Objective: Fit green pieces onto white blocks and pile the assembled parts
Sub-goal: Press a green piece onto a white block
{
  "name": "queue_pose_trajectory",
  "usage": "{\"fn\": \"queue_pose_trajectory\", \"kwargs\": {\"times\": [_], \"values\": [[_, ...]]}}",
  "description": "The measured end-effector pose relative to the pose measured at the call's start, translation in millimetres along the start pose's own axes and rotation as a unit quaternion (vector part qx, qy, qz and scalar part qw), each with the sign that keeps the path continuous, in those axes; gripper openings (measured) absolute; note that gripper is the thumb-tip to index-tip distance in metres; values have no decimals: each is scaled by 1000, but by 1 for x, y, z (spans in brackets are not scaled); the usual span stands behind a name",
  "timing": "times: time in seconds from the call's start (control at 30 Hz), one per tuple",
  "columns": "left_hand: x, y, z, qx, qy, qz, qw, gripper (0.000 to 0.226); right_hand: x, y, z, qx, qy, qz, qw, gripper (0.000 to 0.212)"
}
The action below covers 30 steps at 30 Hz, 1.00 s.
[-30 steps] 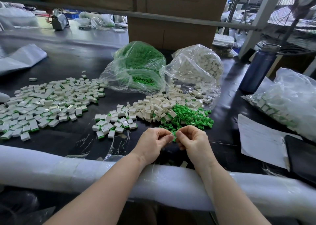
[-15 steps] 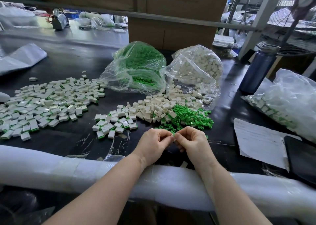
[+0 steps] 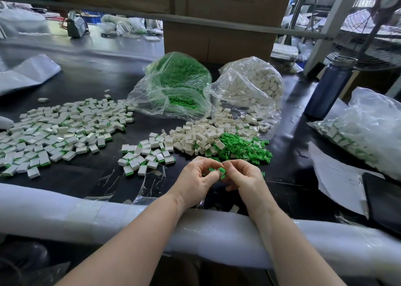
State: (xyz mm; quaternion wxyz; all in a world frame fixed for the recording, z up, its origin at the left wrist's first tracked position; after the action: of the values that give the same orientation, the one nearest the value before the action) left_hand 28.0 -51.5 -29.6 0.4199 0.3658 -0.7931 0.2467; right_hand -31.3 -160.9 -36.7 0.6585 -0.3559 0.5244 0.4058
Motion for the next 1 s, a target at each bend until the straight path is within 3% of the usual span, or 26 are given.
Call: {"fn": "queue_pose_trajectory", "kwargs": {"times": [0.17, 0.67, 1.0], "values": [[3, 1, 1, -9, 6, 18, 1000, 10, 3, 1, 9, -60, 35, 35, 997, 29], [7, 3, 2, -26, -3, 38, 999, 24, 3, 3, 8, -72, -12, 51, 996, 17], [9, 2, 9, -49, -26, 46, 997, 20, -1, 4, 6, -53, -13, 29, 998, 20]]}}
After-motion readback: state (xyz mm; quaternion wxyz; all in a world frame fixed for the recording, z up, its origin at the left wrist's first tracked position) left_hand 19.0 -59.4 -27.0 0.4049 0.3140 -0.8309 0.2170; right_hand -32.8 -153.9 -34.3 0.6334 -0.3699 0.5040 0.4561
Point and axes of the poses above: each hand's wrist, its own y-axis away from the middle knuckle, its own z-axis out of the palm, x = y × z, the point moved 6 cm from there along -y, towards the middle knuckle, and after that the axes turned 15 degrees about -y, right-handed, at the moved point
